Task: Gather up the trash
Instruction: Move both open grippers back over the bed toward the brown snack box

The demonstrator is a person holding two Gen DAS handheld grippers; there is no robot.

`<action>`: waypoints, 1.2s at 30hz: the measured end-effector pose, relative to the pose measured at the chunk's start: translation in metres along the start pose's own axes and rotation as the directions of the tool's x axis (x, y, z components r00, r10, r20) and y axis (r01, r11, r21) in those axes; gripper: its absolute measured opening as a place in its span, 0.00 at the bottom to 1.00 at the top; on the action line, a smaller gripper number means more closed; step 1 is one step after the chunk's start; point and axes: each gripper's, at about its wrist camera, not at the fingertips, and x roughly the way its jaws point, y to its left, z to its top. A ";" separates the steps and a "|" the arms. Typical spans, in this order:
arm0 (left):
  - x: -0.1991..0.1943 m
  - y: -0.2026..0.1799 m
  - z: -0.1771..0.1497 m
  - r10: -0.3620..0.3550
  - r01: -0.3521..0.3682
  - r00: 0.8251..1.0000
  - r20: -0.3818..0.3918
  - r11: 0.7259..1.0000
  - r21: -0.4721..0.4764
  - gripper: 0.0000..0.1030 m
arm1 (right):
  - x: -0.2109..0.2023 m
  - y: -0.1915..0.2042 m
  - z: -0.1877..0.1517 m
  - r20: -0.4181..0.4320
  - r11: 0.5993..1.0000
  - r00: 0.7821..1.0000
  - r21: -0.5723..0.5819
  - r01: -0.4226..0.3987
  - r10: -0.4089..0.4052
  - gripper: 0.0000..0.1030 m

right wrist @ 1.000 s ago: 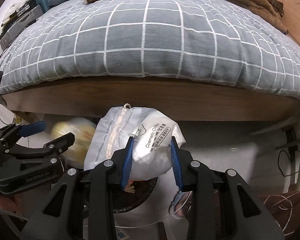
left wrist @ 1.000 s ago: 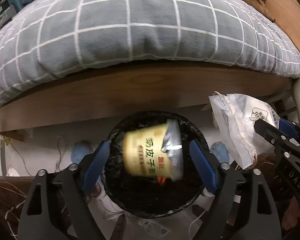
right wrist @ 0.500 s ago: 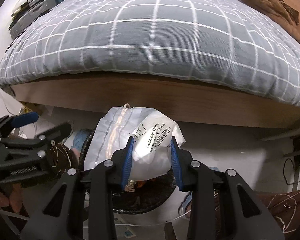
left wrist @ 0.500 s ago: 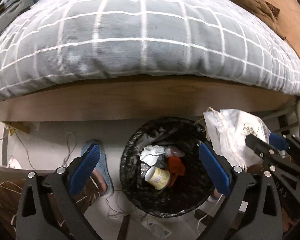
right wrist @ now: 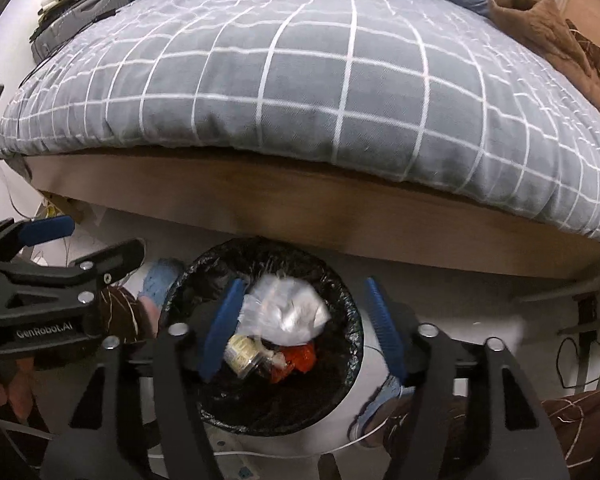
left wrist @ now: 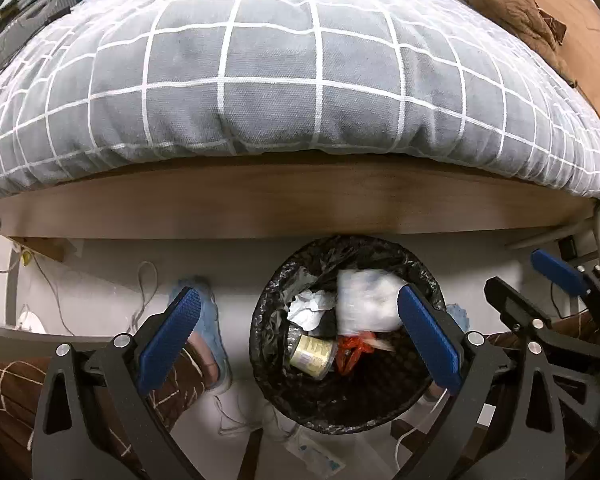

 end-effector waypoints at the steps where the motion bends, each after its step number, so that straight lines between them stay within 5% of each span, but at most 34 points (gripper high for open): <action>1: -0.001 -0.001 0.000 0.001 -0.001 1.000 0.006 1.000 0.003 0.94 | -0.003 -0.004 0.003 0.011 1.000 1.000 0.005 0.005 -0.005 0.68; 10: -0.038 -0.002 0.012 0.012 -0.013 0.997 0.076 1.000 0.011 0.94 | -0.043 -0.027 0.012 0.148 0.997 0.989 0.078 0.003 -0.014 0.93; 36: -0.151 -0.013 0.076 0.030 -0.034 0.971 0.238 0.999 0.012 0.94 | -0.152 -0.072 0.072 0.309 0.990 0.948 0.139 0.036 -0.078 0.93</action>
